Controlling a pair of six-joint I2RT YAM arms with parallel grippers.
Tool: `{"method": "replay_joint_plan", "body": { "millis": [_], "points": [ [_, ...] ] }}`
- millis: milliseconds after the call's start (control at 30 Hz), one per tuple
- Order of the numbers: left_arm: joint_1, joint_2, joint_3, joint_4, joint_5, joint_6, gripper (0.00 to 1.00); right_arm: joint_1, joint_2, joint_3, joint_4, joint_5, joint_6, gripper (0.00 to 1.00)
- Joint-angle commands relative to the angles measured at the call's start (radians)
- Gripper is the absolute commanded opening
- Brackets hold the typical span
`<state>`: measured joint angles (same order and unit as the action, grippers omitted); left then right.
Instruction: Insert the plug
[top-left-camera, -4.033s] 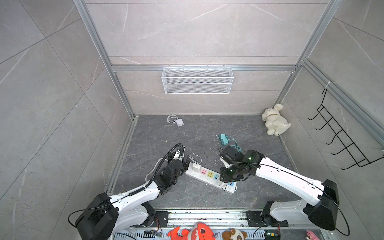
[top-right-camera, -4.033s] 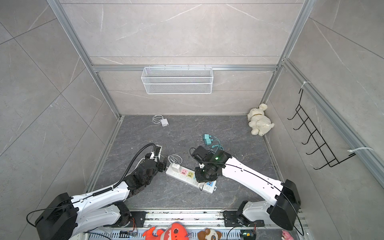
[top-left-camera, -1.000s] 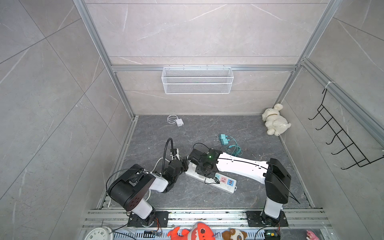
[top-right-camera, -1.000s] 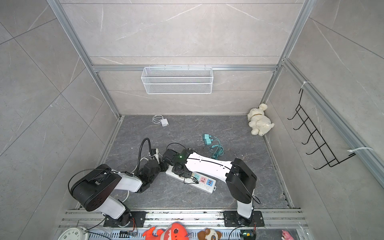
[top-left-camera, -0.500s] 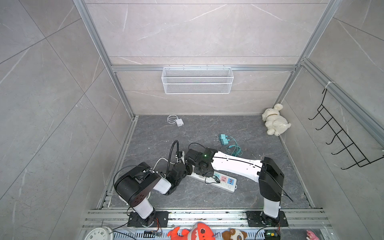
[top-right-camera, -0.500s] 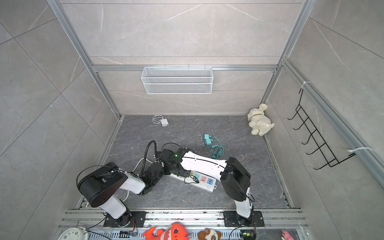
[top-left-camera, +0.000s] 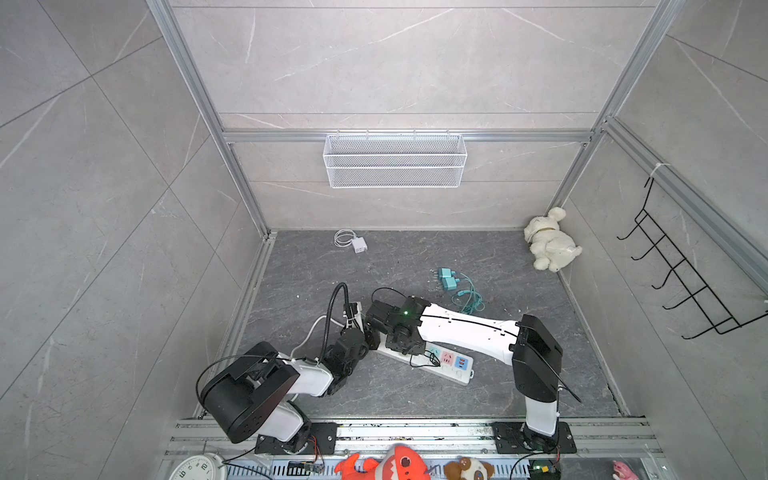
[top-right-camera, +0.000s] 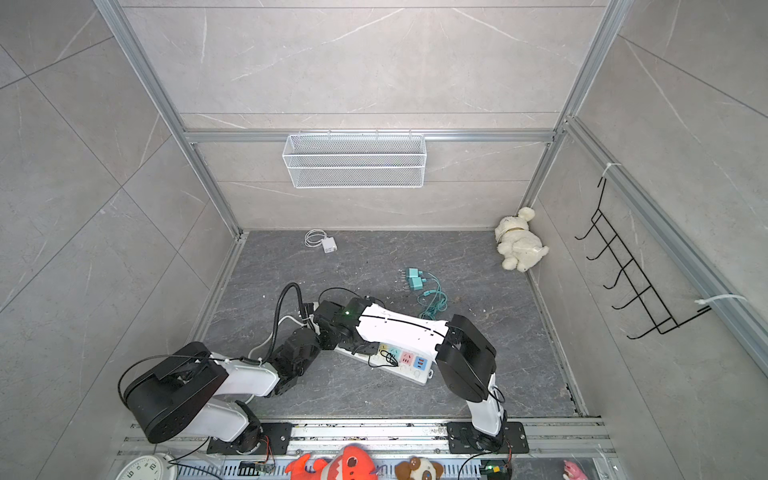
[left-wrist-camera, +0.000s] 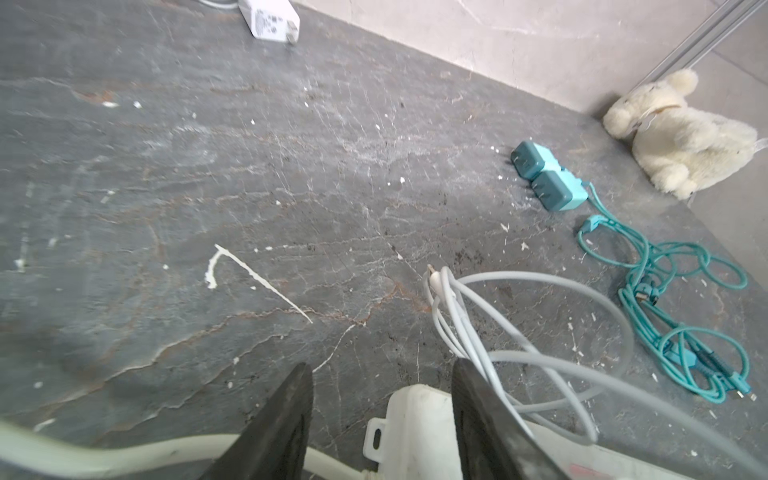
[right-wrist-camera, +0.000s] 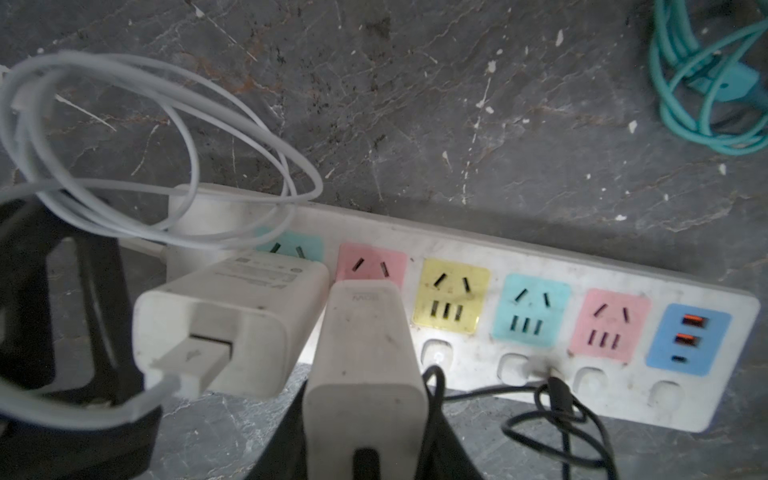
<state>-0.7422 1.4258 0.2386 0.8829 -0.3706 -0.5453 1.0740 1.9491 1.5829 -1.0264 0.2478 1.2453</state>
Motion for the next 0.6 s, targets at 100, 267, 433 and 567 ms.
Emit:
{"method": "replay_joint_plan", "body": {
  "millis": [100, 267, 433, 567],
  "points": [
    [-0.005, -0.097, -0.028, -0.061, -0.081, 0.016, 0.56, 0.017, 0.09, -0.073, 0.015, -0.07, 0.045, 0.04],
    [-0.005, -0.095, -0.051, -0.044, -0.09, 0.01, 0.56, 0.018, 0.131, -0.044, 0.017, -0.099, 0.042, 0.03],
    [-0.005, -0.093, -0.062, -0.033, -0.085, 0.008, 0.55, -0.012, 0.14, 0.047, -0.047, -0.067, -0.008, 0.02],
    [-0.005, -0.069, -0.056, -0.006, -0.083, 0.025, 0.55, -0.023, 0.13, 0.091, -0.087, -0.059, -0.038, 0.02]
  ]
}}
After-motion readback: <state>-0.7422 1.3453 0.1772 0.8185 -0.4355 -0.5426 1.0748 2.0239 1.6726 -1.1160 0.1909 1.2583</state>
